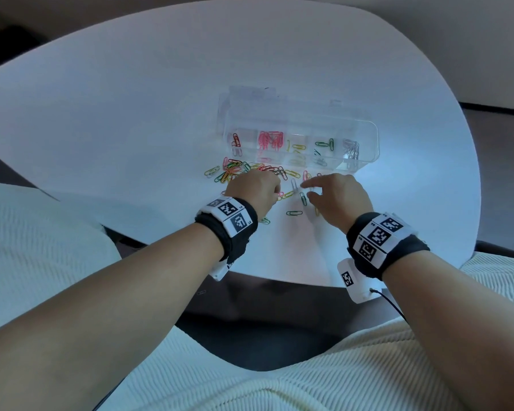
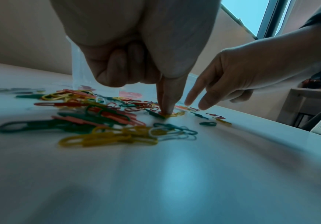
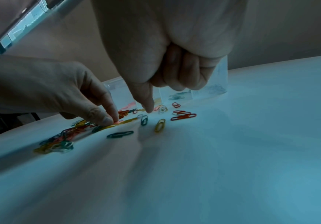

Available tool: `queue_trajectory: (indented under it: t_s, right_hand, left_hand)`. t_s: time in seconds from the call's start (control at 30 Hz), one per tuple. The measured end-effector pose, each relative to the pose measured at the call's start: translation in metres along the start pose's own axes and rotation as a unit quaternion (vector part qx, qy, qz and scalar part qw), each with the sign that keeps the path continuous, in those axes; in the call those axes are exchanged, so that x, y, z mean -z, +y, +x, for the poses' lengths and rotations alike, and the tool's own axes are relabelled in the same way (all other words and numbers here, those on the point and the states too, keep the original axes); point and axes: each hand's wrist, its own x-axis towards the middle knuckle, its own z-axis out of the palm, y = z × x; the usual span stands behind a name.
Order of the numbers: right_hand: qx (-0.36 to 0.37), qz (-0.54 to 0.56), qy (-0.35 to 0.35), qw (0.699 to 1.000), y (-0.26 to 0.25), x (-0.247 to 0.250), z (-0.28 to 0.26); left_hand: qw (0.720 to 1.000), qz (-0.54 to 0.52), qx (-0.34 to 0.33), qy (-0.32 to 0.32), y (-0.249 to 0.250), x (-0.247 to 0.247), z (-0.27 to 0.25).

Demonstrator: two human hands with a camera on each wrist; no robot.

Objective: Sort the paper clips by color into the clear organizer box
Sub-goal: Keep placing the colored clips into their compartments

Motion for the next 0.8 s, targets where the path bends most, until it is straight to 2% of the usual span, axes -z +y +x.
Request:
queue_trajectory:
  t_s: [0.1, 0.4, 0.6, 0.7, 0.8]
  right_hand:
    - [0.002, -0.017, 0.020, 1.000, 0.001, -0.002, 0.002]
    - [-0.026, -0.003, -0.014, 1.000, 0.001, -0.001, 0.002]
    - [-0.047, -0.003, 0.004, 0.999, 0.002, -0.002, 0.003]
    - [-0.060, -0.004, 0.008, 0.998, 0.003, -0.006, 0.003]
    - [-0.066, 0.000, 0.009, 0.998, 0.001, -0.008, 0.003]
  left_hand:
    - [1.000, 0.002, 0.009, -0.008, 0.001, 0.000, -0.001]
    - [0.998, -0.022, 0.045, -0.046, 0.001, 0.001, -0.002]
    - [0.997, -0.020, 0.046, -0.064, 0.000, 0.000, -0.002]
    - [0.995, -0.054, 0.047, -0.065, 0.004, 0.007, -0.001]
    - [0.989, -0.132, 0.030, -0.060, 0.008, 0.018, -0.002]
